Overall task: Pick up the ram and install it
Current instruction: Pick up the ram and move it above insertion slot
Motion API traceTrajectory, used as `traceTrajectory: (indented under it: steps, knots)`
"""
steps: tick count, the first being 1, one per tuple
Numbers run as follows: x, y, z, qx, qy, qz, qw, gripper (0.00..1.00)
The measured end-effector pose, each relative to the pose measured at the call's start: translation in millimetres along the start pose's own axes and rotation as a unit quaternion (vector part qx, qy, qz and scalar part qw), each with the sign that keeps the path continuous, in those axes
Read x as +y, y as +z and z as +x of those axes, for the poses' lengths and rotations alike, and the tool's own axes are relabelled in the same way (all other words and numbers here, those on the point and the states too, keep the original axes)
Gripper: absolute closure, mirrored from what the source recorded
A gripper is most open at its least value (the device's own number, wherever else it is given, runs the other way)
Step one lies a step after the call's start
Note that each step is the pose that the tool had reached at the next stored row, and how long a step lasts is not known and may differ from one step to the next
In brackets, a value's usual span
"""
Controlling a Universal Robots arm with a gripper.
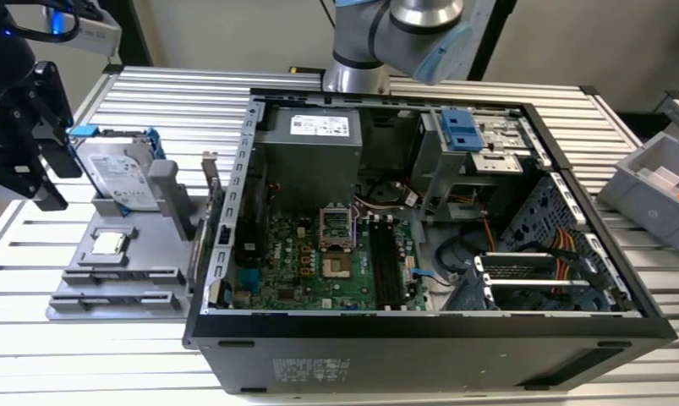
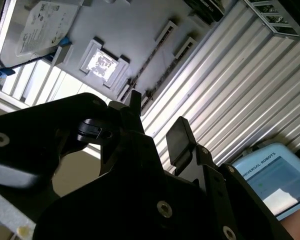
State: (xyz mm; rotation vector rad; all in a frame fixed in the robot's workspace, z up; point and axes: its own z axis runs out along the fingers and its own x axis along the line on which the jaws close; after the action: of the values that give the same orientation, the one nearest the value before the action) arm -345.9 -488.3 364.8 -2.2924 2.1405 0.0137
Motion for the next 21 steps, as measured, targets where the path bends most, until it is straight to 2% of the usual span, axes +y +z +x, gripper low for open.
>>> traceTrajectory:
  steps: [21]
  knots:
    - [0.0,9.0,0.1,0.0014,0.001,0.0,1.0,0.0]
